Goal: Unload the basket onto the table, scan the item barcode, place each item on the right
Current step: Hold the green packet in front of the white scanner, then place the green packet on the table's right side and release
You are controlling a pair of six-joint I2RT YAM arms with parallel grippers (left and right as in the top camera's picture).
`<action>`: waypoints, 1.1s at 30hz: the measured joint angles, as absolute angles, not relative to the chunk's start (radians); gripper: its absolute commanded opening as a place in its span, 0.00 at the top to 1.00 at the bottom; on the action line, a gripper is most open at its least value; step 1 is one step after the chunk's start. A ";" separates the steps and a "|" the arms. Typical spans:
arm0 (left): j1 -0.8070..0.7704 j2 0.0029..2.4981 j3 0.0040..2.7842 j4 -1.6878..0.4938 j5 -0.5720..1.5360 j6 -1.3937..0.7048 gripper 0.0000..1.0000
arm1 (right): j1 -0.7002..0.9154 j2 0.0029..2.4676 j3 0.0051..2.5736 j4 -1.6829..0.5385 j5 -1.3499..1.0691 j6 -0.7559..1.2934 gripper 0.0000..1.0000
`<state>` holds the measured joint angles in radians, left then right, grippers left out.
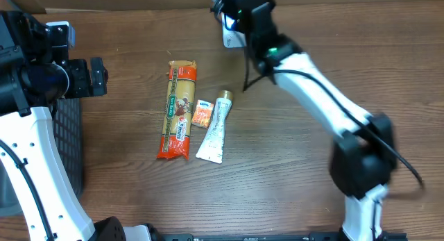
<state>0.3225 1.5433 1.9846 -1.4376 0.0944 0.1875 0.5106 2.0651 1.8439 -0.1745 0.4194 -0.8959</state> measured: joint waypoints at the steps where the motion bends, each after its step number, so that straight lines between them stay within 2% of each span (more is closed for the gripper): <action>1: 0.323 1.543 1.985 -1.437 0.094 0.187 0.00 | 0.506 1.997 1.844 -0.234 0.396 -0.834 0.97; 3: 0.323 1.543 1.985 -1.436 0.094 0.187 0.00 | 0.498 1.903 1.850 -0.353 0.350 -0.685 0.96; 7: 0.323 1.543 1.985 -1.437 0.094 0.187 0.00 | 0.435 1.696 1.856 -0.665 0.199 -0.263 0.96; 10: 0.323 1.543 1.985 -1.437 0.094 0.187 0.00 | 0.326 1.599 1.868 -0.941 0.062 0.038 0.96; 14: 0.323 1.543 1.985 -1.437 0.094 0.187 0.00 | 0.154 1.588 1.860 -1.213 -0.040 0.266 0.96; 16: 0.323 1.543 1.985 -1.437 0.094 0.187 0.00 | 0.075 1.608 1.826 -1.261 -0.064 0.321 0.96; 21: 0.323 1.543 1.985 -1.437 0.094 0.187 0.00 | -0.115 1.648 1.651 -1.183 -0.117 0.398 0.96; 26: 0.323 1.543 1.985 -1.437 0.094 0.187 0.00 | -0.298 1.656 1.416 -0.958 -0.165 0.459 0.96; 31: 0.323 1.543 1.985 -1.437 0.094 0.187 0.00 | -0.435 1.656 1.156 -0.634 -0.180 0.547 0.96; 32: 0.322 1.543 1.985 -1.437 0.094 0.187 0.00 | -0.446 1.656 1.128 -0.597 -0.179 0.559 0.92; 33: 0.323 1.543 1.985 -1.438 0.094 0.187 0.00 | -0.460 1.657 1.081 -0.527 -0.179 0.572 0.80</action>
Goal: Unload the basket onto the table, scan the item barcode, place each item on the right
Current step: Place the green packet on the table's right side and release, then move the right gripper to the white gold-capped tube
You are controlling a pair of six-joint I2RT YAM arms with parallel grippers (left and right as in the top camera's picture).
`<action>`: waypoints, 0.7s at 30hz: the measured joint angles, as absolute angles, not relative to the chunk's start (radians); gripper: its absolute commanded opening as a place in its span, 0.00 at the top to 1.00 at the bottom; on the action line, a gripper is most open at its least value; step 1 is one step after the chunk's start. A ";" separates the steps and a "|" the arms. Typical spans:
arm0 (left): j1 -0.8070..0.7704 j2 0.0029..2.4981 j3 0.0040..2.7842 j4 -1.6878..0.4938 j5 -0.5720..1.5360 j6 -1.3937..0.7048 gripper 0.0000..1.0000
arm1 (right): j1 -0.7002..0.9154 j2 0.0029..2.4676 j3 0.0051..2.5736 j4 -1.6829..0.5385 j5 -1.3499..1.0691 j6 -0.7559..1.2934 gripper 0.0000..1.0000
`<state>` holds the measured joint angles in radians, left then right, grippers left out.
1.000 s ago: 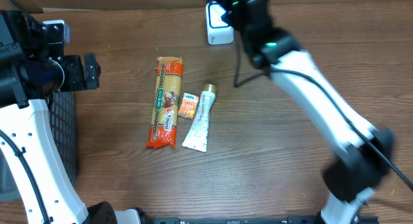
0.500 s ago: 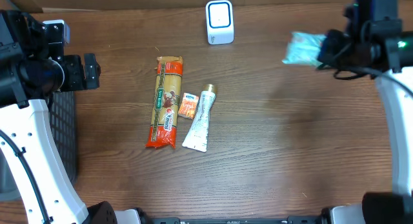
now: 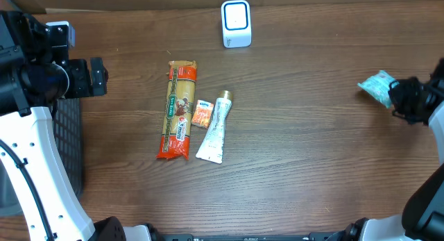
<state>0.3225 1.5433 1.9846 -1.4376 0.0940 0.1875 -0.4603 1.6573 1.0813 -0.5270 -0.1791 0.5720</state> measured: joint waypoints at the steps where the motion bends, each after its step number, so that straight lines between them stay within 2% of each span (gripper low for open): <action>1: 0.323 1.543 1.985 -1.436 0.094 0.187 0.00 | -0.468 1.657 1.047 -0.474 -0.179 0.587 0.61; 4: 0.323 1.543 1.985 -1.437 0.094 0.187 0.00 | -0.476 1.658 0.979 -0.384 -0.181 0.603 0.48; 7: 0.323 1.543 1.985 -1.437 0.094 0.187 0.01 | -0.476 1.658 0.971 -0.387 -0.204 0.594 0.25; 10: 0.323 1.543 1.985 -1.437 0.094 0.187 0.00 | -0.476 1.658 1.008 -0.494 -0.252 0.551 0.17; 17: 0.323 1.543 1.985 -1.437 0.094 0.187 0.00 | -0.434 1.652 1.315 -0.904 -0.430 0.412 0.16; 21: 0.323 1.543 1.985 -1.437 0.094 0.187 0.00 | -0.297 1.634 1.373 -0.967 -0.518 0.361 0.16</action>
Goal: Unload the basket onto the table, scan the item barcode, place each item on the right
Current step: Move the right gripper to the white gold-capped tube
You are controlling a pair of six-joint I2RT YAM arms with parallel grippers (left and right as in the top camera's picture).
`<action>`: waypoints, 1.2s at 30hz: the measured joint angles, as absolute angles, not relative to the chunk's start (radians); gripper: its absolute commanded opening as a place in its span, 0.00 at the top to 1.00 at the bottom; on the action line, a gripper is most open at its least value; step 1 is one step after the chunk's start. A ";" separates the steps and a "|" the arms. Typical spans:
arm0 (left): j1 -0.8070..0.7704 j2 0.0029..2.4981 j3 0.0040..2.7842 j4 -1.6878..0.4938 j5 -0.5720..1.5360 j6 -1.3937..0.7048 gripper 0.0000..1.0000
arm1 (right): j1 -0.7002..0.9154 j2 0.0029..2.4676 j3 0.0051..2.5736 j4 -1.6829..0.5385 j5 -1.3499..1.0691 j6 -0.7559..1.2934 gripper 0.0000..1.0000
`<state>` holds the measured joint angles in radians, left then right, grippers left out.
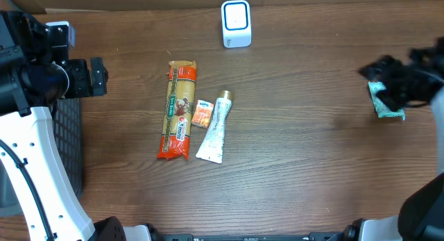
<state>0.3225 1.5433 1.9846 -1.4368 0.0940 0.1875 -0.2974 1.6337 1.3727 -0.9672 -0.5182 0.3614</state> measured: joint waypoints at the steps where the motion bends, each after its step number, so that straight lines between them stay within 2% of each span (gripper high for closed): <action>1: 0.323 1.543 1.985 -1.437 0.094 0.187 0.00 | -0.260 1.634 1.373 -0.972 -0.530 0.356 0.16; 10: 0.323 1.543 1.985 -1.437 0.094 0.187 0.00 | 0.200 1.640 1.328 -0.808 -0.499 0.382 0.20; 14: 0.323 1.543 1.985 -1.437 0.094 0.187 0.00 | 0.377 1.681 1.315 -0.729 -0.433 0.472 0.27; 19: 0.323 1.543 1.985 -1.437 0.094 0.187 0.00 | 0.490 1.784 1.315 -0.692 -0.406 0.577 0.28; 28: 0.322 1.543 1.985 -1.437 0.094 0.187 0.00 | 0.603 1.923 1.269 -0.648 -0.419 0.675 0.29; 32: 0.323 1.543 1.985 -1.437 0.094 0.187 0.00 | 0.667 1.963 1.269 -0.596 -0.441 0.696 0.38; 36: 0.323 1.543 1.985 -1.437 0.094 0.187 0.00 | 0.720 2.015 1.270 -0.525 -0.444 0.739 0.59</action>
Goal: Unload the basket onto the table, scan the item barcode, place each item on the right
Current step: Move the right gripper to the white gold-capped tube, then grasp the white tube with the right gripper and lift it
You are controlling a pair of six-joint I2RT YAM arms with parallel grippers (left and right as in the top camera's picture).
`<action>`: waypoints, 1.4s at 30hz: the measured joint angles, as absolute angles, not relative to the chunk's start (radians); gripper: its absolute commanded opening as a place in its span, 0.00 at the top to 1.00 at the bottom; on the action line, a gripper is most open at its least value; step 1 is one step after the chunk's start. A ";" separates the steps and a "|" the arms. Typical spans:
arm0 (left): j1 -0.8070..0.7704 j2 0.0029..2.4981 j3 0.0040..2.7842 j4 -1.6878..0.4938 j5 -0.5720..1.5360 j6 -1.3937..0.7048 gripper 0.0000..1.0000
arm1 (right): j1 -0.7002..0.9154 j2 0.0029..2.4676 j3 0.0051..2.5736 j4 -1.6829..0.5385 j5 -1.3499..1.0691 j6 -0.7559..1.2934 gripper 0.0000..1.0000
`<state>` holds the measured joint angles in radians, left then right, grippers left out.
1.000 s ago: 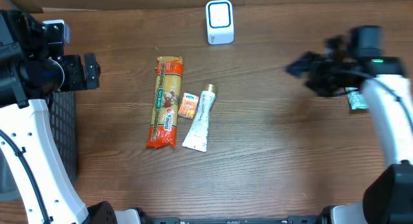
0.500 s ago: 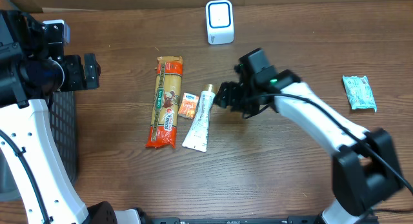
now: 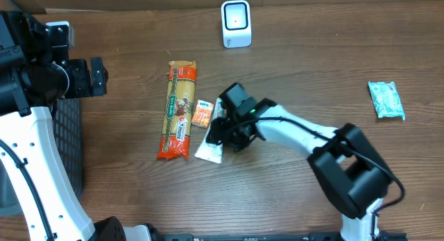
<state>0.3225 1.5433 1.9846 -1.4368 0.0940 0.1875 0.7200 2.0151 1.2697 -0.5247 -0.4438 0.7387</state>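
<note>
The white scanner (image 3: 236, 23) stands at the back middle of the table. A long orange pasta pack (image 3: 179, 110), a small orange packet (image 3: 202, 114) and a white tube (image 3: 209, 145) lie side by side at centre left. My right gripper (image 3: 226, 135) is low over the tube, covering its middle, and its fingers look spread on either side of it. A teal packet (image 3: 386, 100) lies alone at the far right. My left gripper (image 3: 98, 76) hangs at the far left, away from all items.
A dark basket (image 3: 67, 144) stands at the left edge under the left arm. The right arm reaches from the front right across the table's middle. A cardboard wall runs along the back edge.
My right gripper was at the far right on the teal packet. Now that packet lies free there, and the gripper is at the centre over the white tube. The left arm is unchanged.
First my right arm reached to the scanner at the back. Then it held the teal packet at the far right, and later was over it lower on the table. Now the packet rests there alone and the gripper is over the tube.
</note>
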 measured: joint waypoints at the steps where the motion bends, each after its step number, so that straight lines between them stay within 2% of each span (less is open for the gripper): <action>1: 0.323 1.543 1.985 -1.437 0.094 0.187 0.00 | 0.728 2.035 1.270 -0.515 -0.458 0.749 0.66; 4: 0.323 1.543 1.985 -1.437 0.094 0.187 0.00 | 0.731 2.048 1.276 -0.508 -0.477 0.758 0.93; 5: 0.322 1.543 1.985 -1.437 0.094 0.187 0.00 | 0.727 2.052 1.277 -0.501 -0.496 0.763 0.96; 11: 0.323 1.543 1.985 -1.437 0.094 0.187 0.00 | 0.708 2.051 1.291 -0.524 -0.540 0.746 0.96; 15: 0.323 1.543 1.985 -1.437 0.094 0.187 0.00 | 0.691 2.032 1.320 -0.691 -0.519 0.647 0.96; 22: 0.322 1.543 1.985 -1.437 0.094 0.187 0.00 | 0.673 1.939 1.379 -1.101 -0.208 0.423 0.96; 28: 0.322 1.543 1.985 -1.437 0.094 0.187 0.00 | 0.673 1.920 1.386 -1.150 0.031 0.238 0.96; 31: 0.323 1.543 1.985 -1.437 0.094 0.187 0.00 | 0.673 1.920 1.386 -1.147 0.095 0.186 0.84; 33: 0.323 1.543 1.985 -1.437 0.094 0.187 0.00 | 0.670 1.921 1.386 -1.136 0.114 0.168 0.69; 35: 0.323 1.543 1.985 -1.437 0.094 0.187 0.00 | 0.664 1.921 1.386 -1.123 0.107 0.156 0.61; 41: 0.323 1.543 1.985 -1.437 0.094 0.187 0.00 | 0.590 1.921 1.386 -1.077 -0.016 0.134 0.48; 42: 0.323 1.543 1.985 -1.437 0.094 0.187 0.00 | 0.562 1.921 1.386 -1.065 -0.047 0.135 0.42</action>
<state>0.3225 1.5433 1.9846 -1.4368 0.0940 0.1875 0.5621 1.9205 1.3857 -1.0653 -0.0467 0.1349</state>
